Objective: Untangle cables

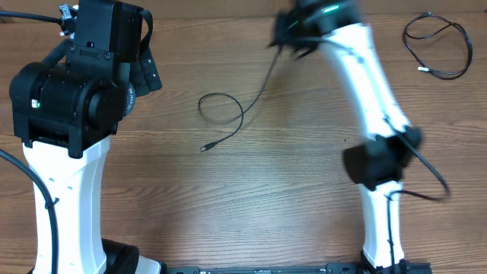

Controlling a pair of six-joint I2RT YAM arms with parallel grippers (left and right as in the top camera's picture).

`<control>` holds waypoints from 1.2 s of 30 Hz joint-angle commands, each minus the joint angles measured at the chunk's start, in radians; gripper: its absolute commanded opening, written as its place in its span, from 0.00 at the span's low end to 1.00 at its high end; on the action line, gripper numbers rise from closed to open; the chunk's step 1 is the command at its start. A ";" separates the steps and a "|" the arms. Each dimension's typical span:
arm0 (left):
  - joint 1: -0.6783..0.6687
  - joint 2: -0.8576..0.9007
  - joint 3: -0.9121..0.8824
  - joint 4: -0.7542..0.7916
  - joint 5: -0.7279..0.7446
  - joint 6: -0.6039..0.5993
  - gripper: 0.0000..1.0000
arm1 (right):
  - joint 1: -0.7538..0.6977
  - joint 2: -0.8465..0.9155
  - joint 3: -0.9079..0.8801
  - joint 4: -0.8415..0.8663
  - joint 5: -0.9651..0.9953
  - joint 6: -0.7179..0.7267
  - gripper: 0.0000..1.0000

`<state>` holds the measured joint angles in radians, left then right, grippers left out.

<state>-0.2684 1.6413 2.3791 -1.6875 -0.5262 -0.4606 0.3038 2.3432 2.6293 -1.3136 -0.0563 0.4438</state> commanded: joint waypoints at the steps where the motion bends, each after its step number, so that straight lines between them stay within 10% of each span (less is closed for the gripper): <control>1: 0.000 0.000 -0.002 -0.002 0.004 0.019 1.00 | -0.145 -0.171 0.213 -0.045 -0.018 -0.150 0.04; 16: 0.000 0.001 -0.002 -0.002 0.023 0.019 1.00 | -0.741 -0.254 0.309 0.209 -0.067 -0.319 0.04; 36: 0.000 0.001 -0.002 -0.002 0.076 0.019 1.00 | -0.955 -0.254 -0.676 0.683 -0.151 -0.318 0.04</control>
<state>-0.2684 1.6413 2.3791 -1.6882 -0.4568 -0.4610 -0.6544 2.0922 2.1174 -0.6975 -0.2054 0.1303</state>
